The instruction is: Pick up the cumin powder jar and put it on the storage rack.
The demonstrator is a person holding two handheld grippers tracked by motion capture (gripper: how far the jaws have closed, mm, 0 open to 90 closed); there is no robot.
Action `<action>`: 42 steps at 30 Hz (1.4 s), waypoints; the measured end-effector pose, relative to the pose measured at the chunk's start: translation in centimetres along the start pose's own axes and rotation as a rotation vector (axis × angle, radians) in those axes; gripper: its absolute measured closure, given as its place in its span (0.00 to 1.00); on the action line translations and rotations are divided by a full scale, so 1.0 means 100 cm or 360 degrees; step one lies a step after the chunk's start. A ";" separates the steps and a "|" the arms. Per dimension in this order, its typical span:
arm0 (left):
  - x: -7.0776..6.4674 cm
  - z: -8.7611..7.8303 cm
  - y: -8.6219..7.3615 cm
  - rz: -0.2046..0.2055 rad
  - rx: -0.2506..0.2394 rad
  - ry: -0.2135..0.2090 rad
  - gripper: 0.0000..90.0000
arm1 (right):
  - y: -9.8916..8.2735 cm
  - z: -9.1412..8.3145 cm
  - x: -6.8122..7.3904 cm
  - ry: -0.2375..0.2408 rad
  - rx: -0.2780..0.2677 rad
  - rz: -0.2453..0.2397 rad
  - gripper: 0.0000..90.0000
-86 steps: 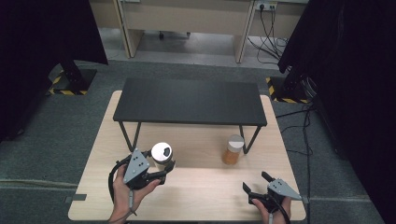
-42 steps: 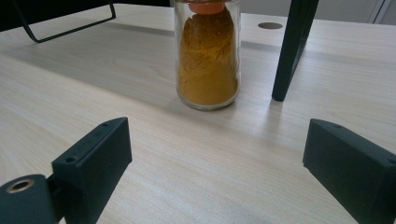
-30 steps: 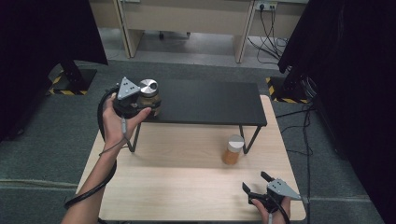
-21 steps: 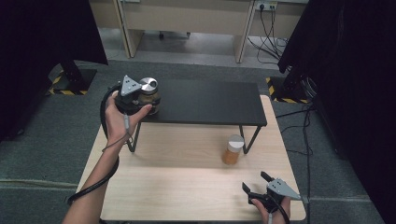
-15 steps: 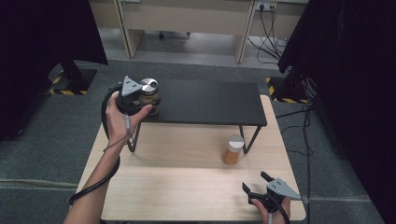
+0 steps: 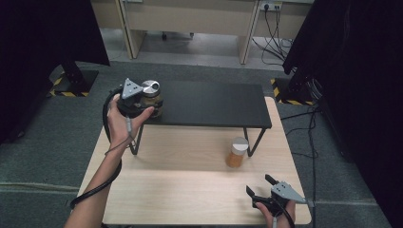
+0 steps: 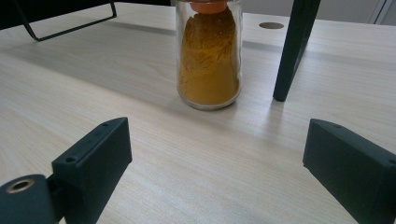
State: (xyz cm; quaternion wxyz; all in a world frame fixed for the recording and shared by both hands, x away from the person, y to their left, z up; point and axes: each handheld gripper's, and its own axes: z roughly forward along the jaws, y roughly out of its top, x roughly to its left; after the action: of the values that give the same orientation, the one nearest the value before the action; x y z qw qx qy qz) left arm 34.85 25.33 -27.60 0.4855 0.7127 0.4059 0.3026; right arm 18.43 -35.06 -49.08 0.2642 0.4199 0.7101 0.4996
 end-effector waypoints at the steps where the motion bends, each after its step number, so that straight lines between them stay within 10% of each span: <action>1: 0.001 0.000 -0.001 -0.0008 -0.0008 -0.0005 0.33 | 0.000 0.000 0.000 0.0000 -0.0001 0.0000 0.09; 23: 0.005 0.000 -0.009 -0.0033 -0.0046 -0.0030 0.32 | -0.001 0.000 -0.001 0.0004 -0.0006 0.0010 0.09; 42: -0.011 -0.020 -0.029 0.0011 -0.0239 0.0059 0.01 | 0.000 0.000 -0.001 0.0004 -0.0002 0.0008 0.09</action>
State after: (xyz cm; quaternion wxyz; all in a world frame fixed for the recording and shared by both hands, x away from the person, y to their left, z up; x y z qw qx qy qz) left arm 31.88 25.86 -29.71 0.5289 0.6701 0.3886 0.3469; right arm 18.43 -35.13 -49.09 0.2623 0.4209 0.7091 0.5013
